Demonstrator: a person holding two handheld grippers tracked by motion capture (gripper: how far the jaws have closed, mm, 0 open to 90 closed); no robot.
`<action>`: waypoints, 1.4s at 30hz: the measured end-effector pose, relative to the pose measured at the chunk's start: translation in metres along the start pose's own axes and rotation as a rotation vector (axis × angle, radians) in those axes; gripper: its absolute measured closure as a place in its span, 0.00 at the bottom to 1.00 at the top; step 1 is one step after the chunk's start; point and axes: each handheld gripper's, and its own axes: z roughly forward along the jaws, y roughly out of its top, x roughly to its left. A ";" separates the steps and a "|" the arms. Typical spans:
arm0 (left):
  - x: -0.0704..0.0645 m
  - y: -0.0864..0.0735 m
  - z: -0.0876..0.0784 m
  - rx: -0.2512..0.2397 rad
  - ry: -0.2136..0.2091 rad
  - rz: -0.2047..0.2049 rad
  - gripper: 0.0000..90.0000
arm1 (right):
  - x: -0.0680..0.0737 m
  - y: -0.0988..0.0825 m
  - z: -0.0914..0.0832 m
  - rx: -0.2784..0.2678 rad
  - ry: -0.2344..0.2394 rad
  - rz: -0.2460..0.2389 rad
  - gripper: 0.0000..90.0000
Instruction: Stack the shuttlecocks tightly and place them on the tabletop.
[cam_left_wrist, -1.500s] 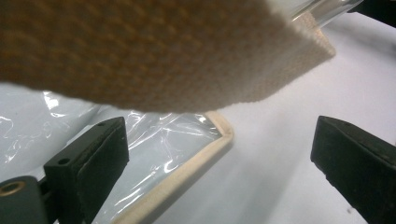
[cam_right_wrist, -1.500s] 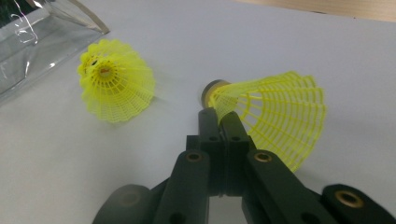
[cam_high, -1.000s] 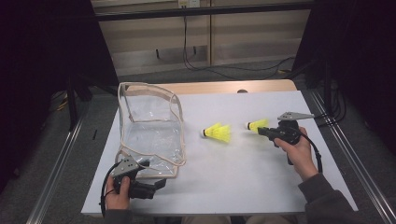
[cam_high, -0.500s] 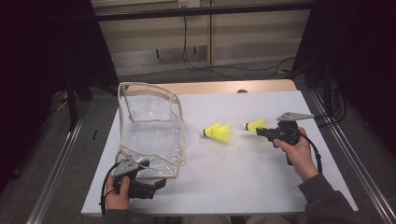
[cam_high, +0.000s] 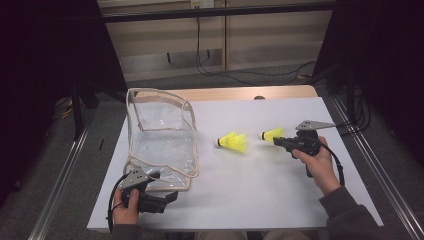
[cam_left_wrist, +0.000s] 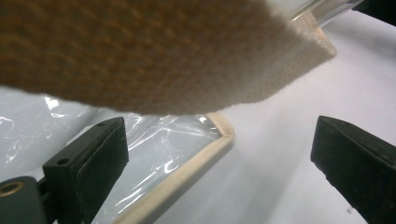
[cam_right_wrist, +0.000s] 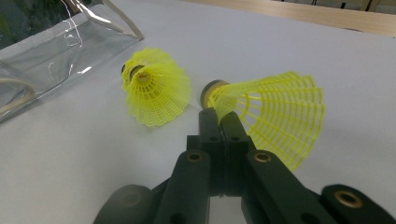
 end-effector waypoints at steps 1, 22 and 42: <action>0.000 0.000 0.000 0.000 0.000 0.000 0.04 | 0.001 0.000 0.000 -0.001 0.002 -0.001 1.00; 0.000 0.000 0.001 0.001 0.002 -0.001 0.04 | 0.006 0.001 0.003 -0.004 0.037 -0.017 1.00; 0.000 0.000 0.001 0.002 0.003 0.000 0.04 | 0.013 0.000 0.009 0.001 0.059 -0.025 1.00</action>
